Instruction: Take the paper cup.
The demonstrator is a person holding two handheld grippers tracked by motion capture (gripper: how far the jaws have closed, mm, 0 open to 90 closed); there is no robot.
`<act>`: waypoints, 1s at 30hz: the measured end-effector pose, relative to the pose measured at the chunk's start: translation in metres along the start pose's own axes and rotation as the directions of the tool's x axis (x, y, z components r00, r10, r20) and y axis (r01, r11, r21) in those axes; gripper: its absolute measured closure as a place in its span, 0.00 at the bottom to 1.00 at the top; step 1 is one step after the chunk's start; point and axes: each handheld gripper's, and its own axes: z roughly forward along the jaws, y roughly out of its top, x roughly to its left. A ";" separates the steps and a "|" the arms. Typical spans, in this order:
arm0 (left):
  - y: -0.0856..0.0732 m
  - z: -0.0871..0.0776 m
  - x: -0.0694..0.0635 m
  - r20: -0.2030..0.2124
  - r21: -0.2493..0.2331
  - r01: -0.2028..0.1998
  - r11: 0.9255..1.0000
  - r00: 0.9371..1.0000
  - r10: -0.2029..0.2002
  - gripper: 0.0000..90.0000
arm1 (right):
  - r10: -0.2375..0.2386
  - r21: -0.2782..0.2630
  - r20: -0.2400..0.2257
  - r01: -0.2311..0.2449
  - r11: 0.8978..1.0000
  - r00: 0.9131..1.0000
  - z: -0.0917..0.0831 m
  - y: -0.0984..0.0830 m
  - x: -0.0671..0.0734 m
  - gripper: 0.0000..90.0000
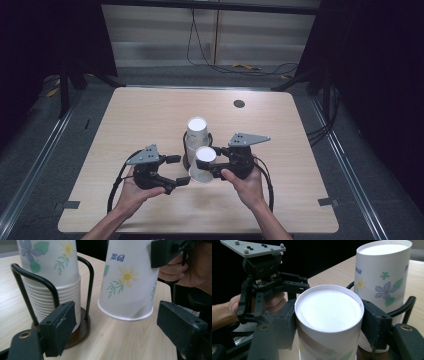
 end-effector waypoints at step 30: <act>-0.008 0.016 -0.005 0.058 0.043 -0.020 0.999 0.998 0.017 0.22 | 0.001 0.028 -0.051 0.000 1.000 0.999 0.023 -0.003 0.017 0.40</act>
